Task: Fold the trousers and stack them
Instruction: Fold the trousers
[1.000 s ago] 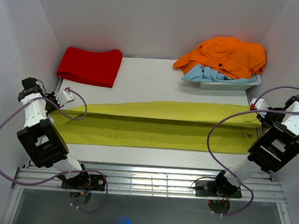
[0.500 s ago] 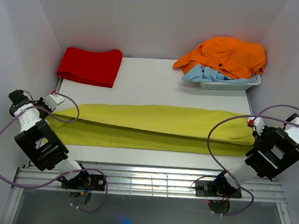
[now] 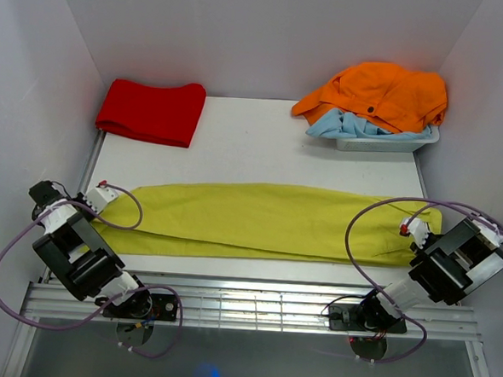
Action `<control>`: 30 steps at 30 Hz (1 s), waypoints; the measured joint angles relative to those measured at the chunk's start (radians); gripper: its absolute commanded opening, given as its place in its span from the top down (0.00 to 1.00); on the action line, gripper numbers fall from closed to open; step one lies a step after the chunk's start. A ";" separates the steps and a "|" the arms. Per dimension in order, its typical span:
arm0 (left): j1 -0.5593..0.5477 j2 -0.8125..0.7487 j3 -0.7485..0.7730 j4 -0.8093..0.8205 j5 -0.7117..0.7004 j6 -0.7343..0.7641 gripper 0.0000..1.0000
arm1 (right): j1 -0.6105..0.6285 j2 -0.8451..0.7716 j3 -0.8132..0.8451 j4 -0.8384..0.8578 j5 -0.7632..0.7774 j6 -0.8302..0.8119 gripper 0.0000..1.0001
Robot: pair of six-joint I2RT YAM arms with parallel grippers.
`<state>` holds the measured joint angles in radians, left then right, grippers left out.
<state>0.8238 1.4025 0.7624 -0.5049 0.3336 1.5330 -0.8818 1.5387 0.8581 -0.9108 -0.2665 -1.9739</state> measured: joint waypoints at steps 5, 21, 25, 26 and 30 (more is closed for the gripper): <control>-0.002 0.024 0.062 -0.058 0.012 -0.050 1.00 | 0.000 0.064 0.077 -0.024 -0.005 0.012 0.92; 0.134 -0.251 0.062 0.056 0.386 -0.029 1.00 | 0.008 0.113 0.130 -0.092 -0.051 0.048 0.92; 0.230 -0.196 0.068 -0.104 0.414 0.166 1.00 | 0.007 0.122 0.143 -0.100 -0.048 0.049 0.92; 0.250 -0.154 0.076 -0.153 0.408 0.214 1.00 | 0.006 0.126 0.148 -0.100 -0.047 0.049 0.92; 0.306 0.030 0.085 -0.284 0.310 0.336 1.00 | 0.006 0.137 0.160 -0.100 -0.034 0.048 0.92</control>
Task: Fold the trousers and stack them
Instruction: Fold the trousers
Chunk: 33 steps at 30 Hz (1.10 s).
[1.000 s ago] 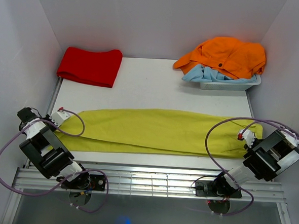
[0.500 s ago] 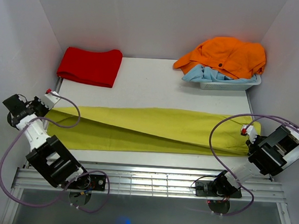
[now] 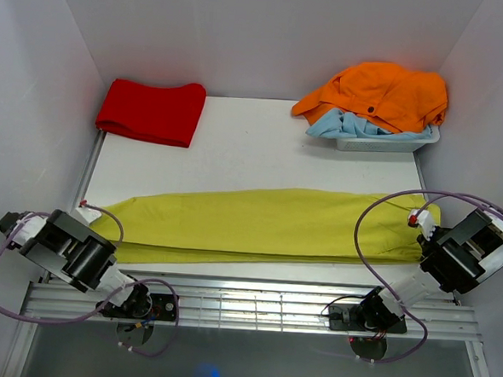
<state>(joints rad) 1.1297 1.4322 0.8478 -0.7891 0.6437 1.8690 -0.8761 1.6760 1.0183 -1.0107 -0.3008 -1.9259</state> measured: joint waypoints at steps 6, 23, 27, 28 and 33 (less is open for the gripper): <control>0.019 -0.007 -0.163 0.143 -0.102 0.080 1.00 | -0.001 0.006 0.008 0.008 0.018 0.001 0.92; 0.109 0.064 0.159 -0.393 -0.132 0.105 1.00 | -0.001 0.008 0.018 0.009 0.032 0.000 0.92; 0.141 -0.029 0.152 -0.474 -0.140 0.105 1.00 | -0.002 0.008 0.026 0.016 0.054 0.000 0.92; 0.142 -0.060 0.142 -0.486 -0.140 0.105 1.00 | -0.002 0.008 0.027 0.019 0.060 0.000 0.92; 0.137 -0.144 0.107 -0.524 -0.107 0.106 1.00 | -0.006 0.008 0.038 0.035 0.087 -0.002 0.92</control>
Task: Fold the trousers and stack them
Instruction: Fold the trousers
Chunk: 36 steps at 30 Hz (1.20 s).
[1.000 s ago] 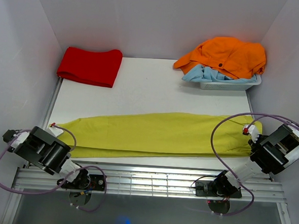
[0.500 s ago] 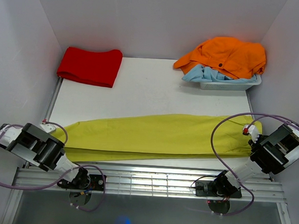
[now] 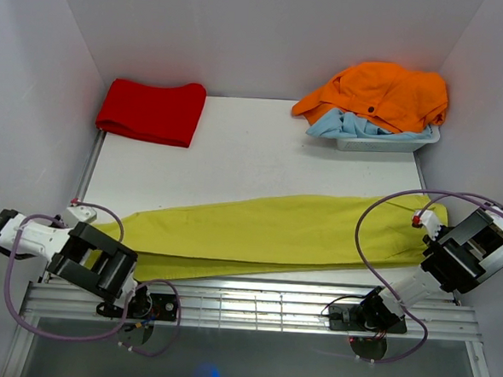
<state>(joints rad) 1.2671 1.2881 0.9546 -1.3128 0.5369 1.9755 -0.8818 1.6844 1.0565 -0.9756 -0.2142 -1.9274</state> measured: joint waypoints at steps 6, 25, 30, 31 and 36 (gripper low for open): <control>-0.162 0.174 0.259 0.034 0.149 -0.257 1.00 | 0.002 0.007 0.013 -0.029 -0.008 0.021 0.92; -0.146 -0.060 0.158 0.253 0.254 -0.246 1.00 | 0.013 0.024 0.021 -0.092 -0.062 0.047 0.92; -0.089 0.048 0.064 0.133 0.066 -0.084 0.58 | 0.012 0.024 0.023 -0.069 -0.027 0.043 0.92; -0.085 0.064 0.026 0.127 0.019 -0.065 0.52 | 0.011 0.024 0.024 -0.060 -0.017 0.042 0.92; -0.060 0.078 -0.122 0.052 -0.180 -0.025 0.36 | 0.009 0.026 0.029 -0.021 0.025 0.035 0.92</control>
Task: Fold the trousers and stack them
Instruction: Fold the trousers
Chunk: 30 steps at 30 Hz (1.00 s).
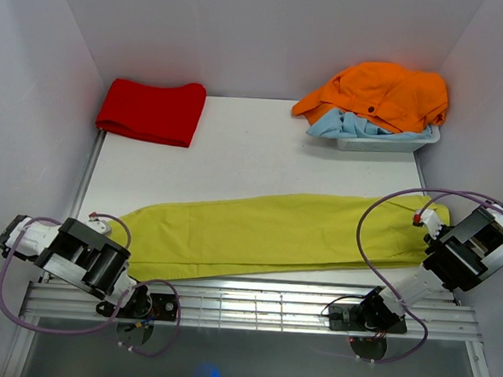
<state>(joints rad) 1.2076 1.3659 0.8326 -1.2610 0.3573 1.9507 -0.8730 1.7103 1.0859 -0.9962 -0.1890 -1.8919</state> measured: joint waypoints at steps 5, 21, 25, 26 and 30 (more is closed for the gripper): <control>0.017 -0.002 0.105 -0.064 -0.036 0.016 0.16 | 0.000 0.000 0.005 0.004 0.013 -0.001 0.92; -0.242 0.207 0.239 0.180 0.193 -0.577 0.11 | 0.002 0.000 0.010 0.001 0.022 0.015 0.92; -0.353 0.173 0.134 0.293 0.161 -0.746 0.17 | 0.004 0.000 0.012 0.001 0.027 0.025 0.92; -0.363 0.176 0.120 0.332 0.146 -0.784 0.19 | 0.004 0.000 0.012 0.001 0.027 0.026 0.92; -0.380 0.205 0.110 0.449 0.089 -0.922 0.28 | 0.005 0.000 0.012 0.002 0.031 0.026 0.92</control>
<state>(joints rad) 0.8280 1.5711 0.9428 -0.8116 0.4461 1.0290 -0.8680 1.7103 1.0977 -0.9939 -0.1585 -1.8656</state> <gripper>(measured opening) 0.753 0.084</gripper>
